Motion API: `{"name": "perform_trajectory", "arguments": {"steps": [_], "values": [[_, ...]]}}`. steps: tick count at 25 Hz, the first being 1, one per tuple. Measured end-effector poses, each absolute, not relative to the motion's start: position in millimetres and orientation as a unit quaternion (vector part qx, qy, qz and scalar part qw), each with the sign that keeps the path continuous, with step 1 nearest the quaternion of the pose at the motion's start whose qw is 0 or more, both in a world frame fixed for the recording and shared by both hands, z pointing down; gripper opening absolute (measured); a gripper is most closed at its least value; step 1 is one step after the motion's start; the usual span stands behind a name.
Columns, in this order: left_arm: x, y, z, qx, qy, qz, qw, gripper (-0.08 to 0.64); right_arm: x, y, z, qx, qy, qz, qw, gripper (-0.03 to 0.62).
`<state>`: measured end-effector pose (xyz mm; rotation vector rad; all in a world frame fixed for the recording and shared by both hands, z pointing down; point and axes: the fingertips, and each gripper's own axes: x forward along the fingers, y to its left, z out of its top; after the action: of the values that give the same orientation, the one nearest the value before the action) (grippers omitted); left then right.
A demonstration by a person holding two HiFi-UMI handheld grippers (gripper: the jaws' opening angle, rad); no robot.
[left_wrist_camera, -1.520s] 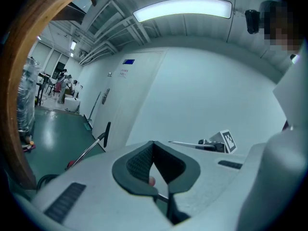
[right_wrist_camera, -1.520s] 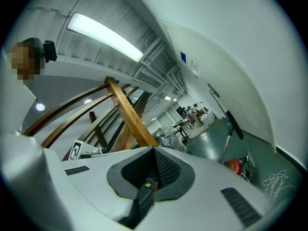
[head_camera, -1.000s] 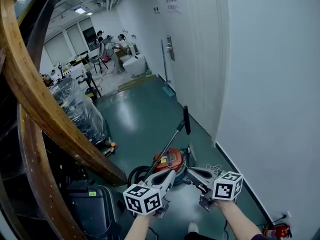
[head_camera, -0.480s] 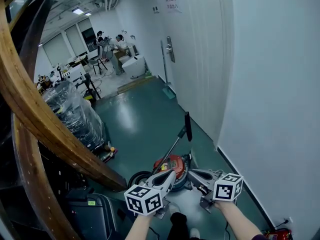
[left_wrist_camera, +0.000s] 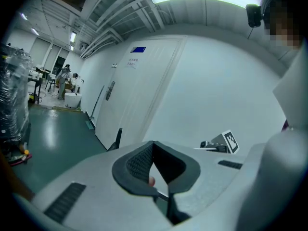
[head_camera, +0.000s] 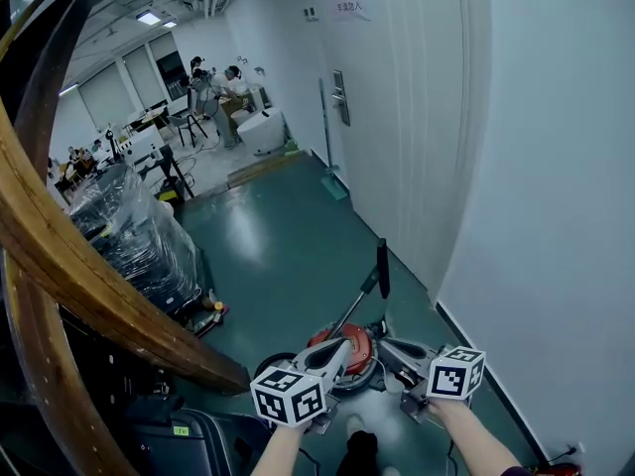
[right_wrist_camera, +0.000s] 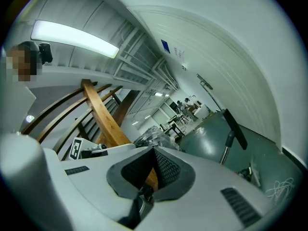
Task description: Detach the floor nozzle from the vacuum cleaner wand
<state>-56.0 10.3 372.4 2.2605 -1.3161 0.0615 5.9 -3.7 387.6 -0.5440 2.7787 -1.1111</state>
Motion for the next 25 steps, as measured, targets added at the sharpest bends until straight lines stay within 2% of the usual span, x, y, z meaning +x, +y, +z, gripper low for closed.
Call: {"name": "perform_trajectory", "arguments": {"steps": [12,25], "values": [[-102,-73,393,0.851,-0.442,0.039,0.282,0.003,-48,-84,398,-0.213,0.902,-0.372,0.039,0.017],[-118,-118,405,0.856,-0.417,0.040,0.304,0.003,-54,-131,408,-0.252,0.889,-0.381,0.038,0.015]]}}
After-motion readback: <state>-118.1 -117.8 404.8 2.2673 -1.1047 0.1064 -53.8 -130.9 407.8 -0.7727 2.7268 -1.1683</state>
